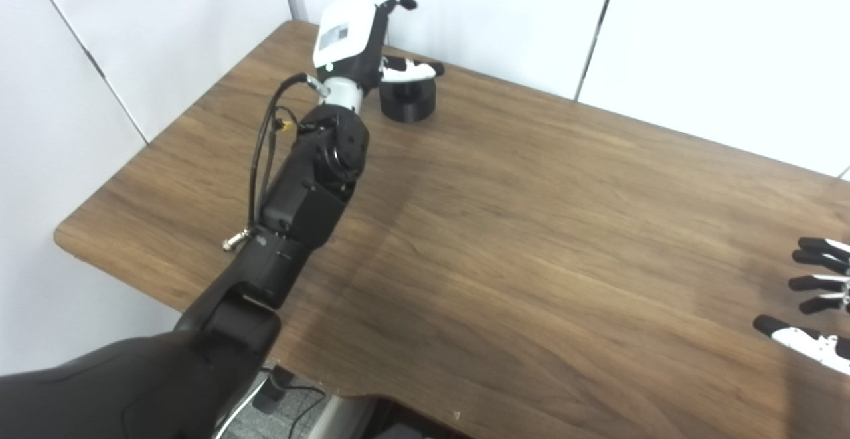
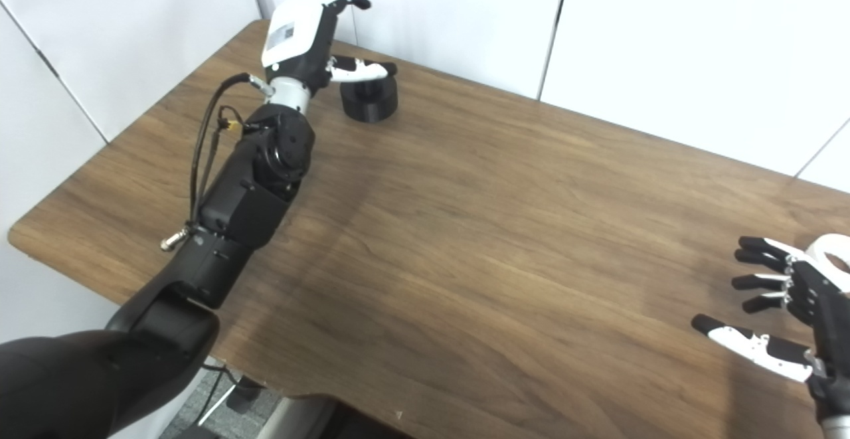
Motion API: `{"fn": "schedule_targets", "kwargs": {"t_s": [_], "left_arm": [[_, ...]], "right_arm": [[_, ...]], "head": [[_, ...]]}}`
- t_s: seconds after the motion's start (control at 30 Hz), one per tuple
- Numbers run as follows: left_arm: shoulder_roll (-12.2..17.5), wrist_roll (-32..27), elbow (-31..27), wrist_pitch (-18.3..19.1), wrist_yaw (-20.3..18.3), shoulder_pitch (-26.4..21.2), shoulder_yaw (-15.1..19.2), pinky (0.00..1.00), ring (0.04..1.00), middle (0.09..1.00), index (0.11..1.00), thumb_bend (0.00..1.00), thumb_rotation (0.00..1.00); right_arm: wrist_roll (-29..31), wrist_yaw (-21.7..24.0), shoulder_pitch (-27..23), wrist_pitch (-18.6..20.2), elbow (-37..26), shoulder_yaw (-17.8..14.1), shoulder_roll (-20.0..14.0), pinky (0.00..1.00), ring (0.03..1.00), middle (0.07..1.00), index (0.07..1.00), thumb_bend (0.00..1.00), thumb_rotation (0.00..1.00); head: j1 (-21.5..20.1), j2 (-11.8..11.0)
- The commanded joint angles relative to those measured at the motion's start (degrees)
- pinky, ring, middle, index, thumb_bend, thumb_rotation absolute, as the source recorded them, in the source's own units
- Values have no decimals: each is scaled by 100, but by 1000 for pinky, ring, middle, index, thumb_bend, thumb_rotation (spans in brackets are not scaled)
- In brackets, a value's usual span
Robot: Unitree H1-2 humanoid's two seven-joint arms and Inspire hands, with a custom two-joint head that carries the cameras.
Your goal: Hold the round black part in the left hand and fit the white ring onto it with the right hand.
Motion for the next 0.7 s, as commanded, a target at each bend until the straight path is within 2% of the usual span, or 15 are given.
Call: {"fn": "schedule_targets", "kwargs": {"t_s": [0.0, 0.33, 0.47, 0.67], "left_arm": [[225, 76, 15, -24, 188, -296, 32, 768, 952, 908, 750, 976, 336], [487, 66, 107, 431, -230, -296, -85, 926, 1000, 968, 792, 1000, 387], [609, 70, 219, 548, -396, -371, -193, 915, 1000, 976, 780, 1000, 405], [670, 71, 604, 522, -376, -542, -334, 841, 1000, 944, 721, 1000, 463]], "right_arm": [[68, -82, -148, -207, -127, -67, -59, 477, 612, 729, 742, 689, 7], [49, -125, -152, -303, -76, -62, -76, 468, 600, 721, 738, 689, 4], [68, -126, -153, -337, -67, -67, -82, 459, 597, 719, 736, 687, 2], [97, -112, -166, -329, -62, -68, -85, 453, 594, 716, 732, 692, 0]], "head": [[-9, 2], [-53, -27], [-60, -18], [-75, -11]]}}
